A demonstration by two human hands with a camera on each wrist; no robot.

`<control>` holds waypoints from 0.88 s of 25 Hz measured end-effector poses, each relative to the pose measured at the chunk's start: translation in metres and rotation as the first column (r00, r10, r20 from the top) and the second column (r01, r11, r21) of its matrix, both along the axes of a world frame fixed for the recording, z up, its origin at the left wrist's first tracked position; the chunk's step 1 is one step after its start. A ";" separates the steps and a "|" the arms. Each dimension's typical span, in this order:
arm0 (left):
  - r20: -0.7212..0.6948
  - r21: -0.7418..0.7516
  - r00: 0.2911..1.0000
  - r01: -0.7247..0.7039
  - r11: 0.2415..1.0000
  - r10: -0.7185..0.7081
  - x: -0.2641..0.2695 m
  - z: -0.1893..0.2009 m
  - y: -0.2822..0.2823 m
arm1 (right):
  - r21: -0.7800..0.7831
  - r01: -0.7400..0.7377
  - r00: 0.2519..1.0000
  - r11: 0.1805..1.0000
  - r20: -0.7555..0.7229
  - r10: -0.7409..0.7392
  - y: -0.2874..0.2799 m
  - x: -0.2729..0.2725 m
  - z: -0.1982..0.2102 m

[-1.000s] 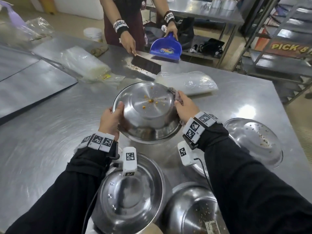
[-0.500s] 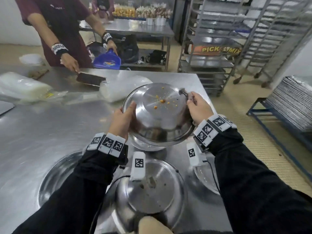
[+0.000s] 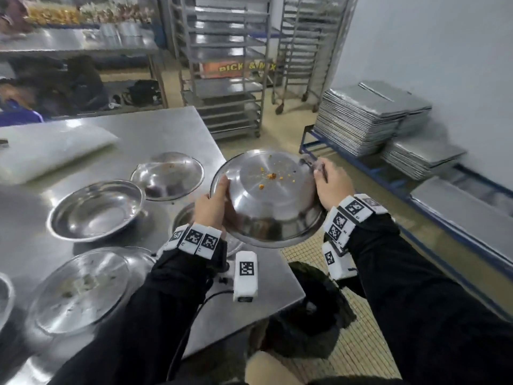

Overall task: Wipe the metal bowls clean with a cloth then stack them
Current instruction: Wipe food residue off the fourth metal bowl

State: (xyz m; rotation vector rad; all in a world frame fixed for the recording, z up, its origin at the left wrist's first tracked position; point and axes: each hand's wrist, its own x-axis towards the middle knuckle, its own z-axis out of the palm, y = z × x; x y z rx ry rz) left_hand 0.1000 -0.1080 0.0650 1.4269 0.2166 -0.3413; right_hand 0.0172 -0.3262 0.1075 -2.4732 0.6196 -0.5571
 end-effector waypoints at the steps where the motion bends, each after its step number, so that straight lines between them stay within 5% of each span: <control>1: -0.020 0.034 0.999 0.028 0.999 -0.027 -0.007 -0.004 -0.015 | -0.017 0.032 0.999 0.999 -0.006 -0.033 -0.014 -0.011 -0.004; 9: -0.004 0.270 0.990 0.140 0.953 -0.144 -0.015 -0.025 -0.104 | 0.017 0.155 0.978 0.988 -0.145 -0.151 -0.100 -0.042 -0.045; 17: -0.013 0.317 0.995 0.102 0.943 -0.103 0.027 -0.047 -0.160 | 0.083 0.046 0.990 0.996 -0.134 -0.035 -0.163 -0.011 -0.066; 22: 0.022 0.364 1.000 0.008 0.931 -0.017 0.060 -0.051 -0.194 | 0.123 -0.104 0.994 0.987 -0.004 0.105 -0.189 0.042 -0.047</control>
